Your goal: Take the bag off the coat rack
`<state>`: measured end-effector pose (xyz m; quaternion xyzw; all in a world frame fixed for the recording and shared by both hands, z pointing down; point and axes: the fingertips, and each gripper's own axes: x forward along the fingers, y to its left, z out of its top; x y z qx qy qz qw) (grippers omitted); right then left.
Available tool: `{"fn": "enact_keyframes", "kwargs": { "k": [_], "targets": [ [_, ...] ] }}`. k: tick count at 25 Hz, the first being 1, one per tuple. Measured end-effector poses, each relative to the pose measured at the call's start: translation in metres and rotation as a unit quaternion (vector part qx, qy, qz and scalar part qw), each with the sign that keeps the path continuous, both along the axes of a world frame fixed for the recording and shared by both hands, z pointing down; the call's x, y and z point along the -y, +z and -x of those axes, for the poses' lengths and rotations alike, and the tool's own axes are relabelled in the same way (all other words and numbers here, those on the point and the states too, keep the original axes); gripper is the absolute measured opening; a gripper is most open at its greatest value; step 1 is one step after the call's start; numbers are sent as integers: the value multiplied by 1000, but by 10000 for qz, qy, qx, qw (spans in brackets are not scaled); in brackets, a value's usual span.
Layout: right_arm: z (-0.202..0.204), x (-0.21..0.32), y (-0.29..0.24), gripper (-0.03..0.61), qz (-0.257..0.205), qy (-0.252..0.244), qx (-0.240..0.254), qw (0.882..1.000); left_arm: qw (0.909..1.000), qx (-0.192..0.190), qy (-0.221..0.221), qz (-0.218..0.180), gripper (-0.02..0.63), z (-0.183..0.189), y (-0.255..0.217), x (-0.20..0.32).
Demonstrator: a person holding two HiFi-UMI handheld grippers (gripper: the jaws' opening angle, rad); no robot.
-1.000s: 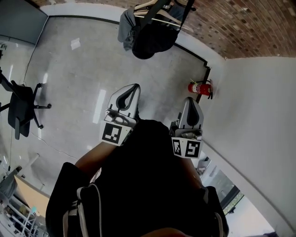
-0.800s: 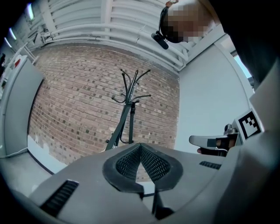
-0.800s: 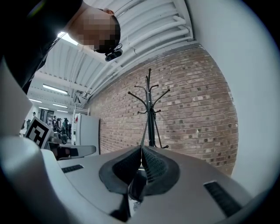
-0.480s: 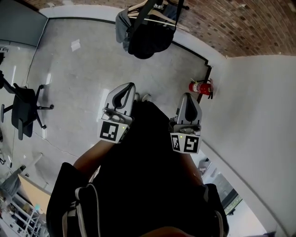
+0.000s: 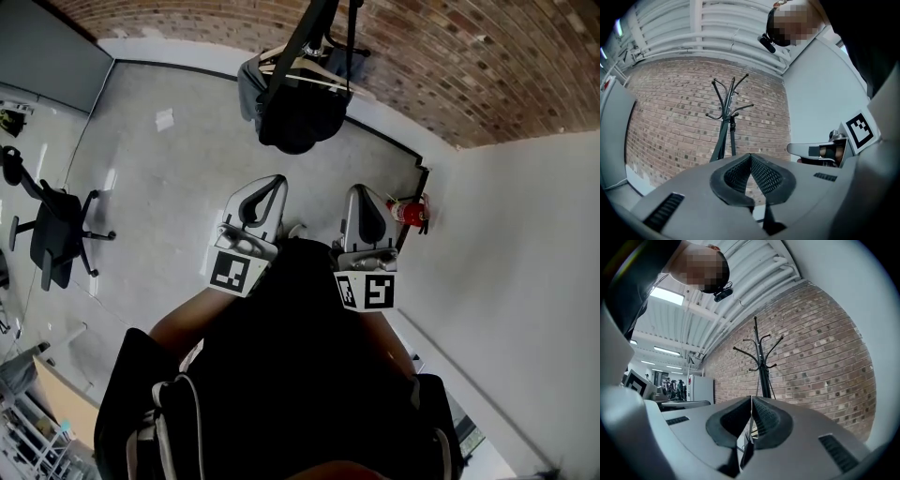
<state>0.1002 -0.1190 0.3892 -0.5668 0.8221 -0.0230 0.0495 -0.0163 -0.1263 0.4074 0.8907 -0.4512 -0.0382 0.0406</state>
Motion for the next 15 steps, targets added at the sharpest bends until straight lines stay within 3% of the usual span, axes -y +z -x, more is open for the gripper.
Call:
{"fn": "enact_keyframes", "kwargs": {
  "k": [5,15],
  "targets": [
    [9,23,0,21,72,-336,-99,9994,9996,-57,-198,-183,20,-3,-18,24],
    [0,60,-10,25,11,-376,-187,9991,9996,-155,234,55,21,-19,-13,44]
  ]
}}
